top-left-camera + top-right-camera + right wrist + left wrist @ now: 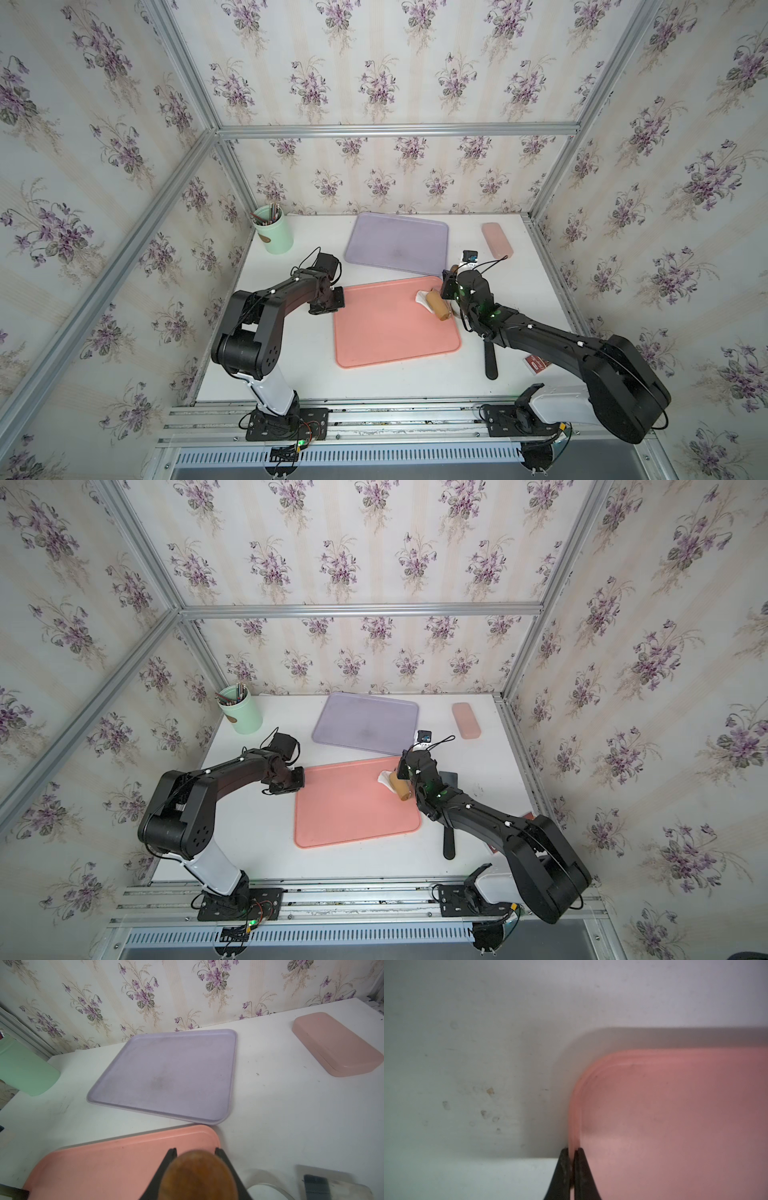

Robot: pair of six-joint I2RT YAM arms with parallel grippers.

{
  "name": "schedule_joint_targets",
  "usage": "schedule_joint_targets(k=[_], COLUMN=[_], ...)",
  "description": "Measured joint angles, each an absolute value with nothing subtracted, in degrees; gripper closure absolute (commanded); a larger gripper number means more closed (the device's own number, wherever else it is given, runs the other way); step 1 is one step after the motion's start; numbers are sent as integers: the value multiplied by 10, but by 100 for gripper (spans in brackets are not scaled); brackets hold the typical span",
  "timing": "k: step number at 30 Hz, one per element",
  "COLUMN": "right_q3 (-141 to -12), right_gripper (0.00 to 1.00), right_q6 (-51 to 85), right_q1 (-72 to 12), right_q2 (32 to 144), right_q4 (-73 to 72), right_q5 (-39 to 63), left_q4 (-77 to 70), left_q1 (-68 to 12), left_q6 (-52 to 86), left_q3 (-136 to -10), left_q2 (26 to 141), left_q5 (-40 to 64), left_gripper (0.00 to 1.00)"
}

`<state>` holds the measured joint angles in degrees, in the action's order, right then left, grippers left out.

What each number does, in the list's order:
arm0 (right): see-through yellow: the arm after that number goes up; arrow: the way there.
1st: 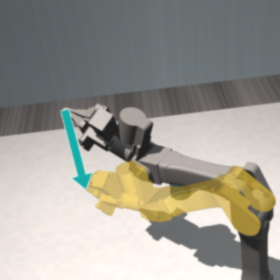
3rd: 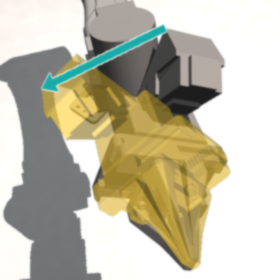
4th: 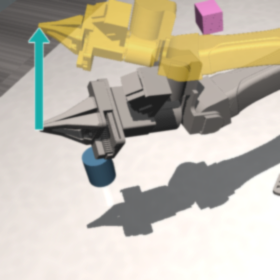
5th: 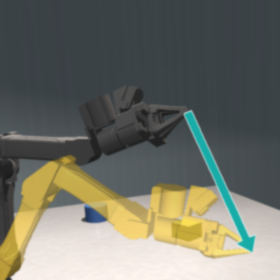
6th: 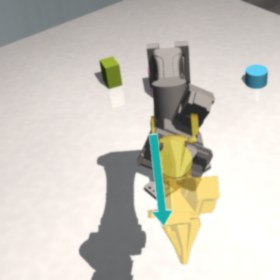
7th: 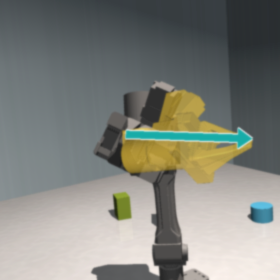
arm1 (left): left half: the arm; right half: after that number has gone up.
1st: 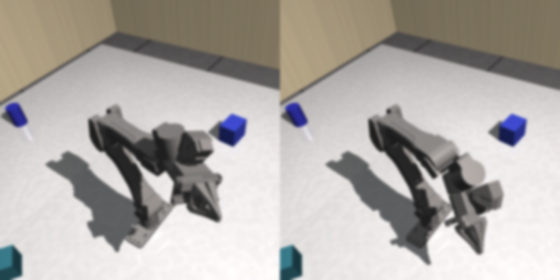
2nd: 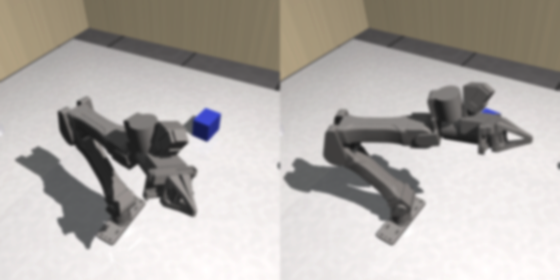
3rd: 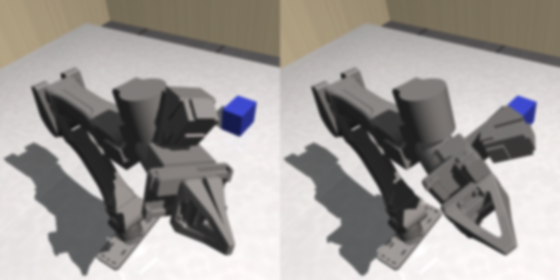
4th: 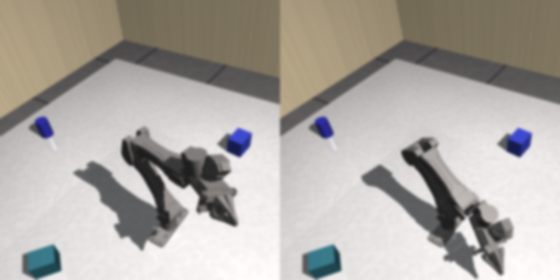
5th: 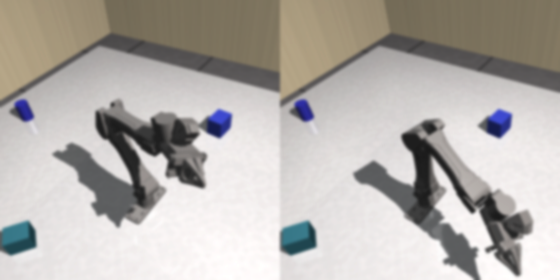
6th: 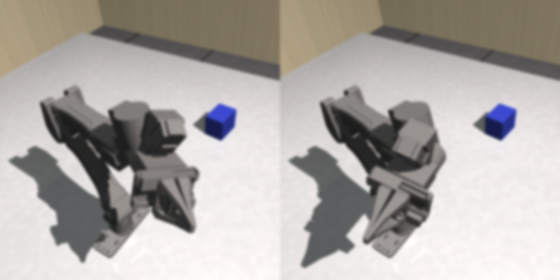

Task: Roll out the dumpling wrappers from the dough
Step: Flatten out the dough on the work surface.

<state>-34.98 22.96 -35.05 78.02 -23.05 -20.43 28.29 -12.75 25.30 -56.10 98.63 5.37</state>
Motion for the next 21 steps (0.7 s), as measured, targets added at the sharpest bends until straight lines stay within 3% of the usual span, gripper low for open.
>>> schedule_joint_targets(k=[5,16,21], right_q3=[-333,-282,-305], right_gripper=[100,100,100], right_q6=[239,311,348], right_q1=[-344,-402,-461], right_q2=[811,884,914], right_q4=[-310,-488,-494], right_q5=[-181,-144,-99], left_q4=[283,283,285], left_q1=[-128,-128,-128], left_q6=[253,253,253], left_q3=[-561,-561,-562], left_q2=[986,986,987], left_q5=[53,53,52], left_gripper=[100,100,100])
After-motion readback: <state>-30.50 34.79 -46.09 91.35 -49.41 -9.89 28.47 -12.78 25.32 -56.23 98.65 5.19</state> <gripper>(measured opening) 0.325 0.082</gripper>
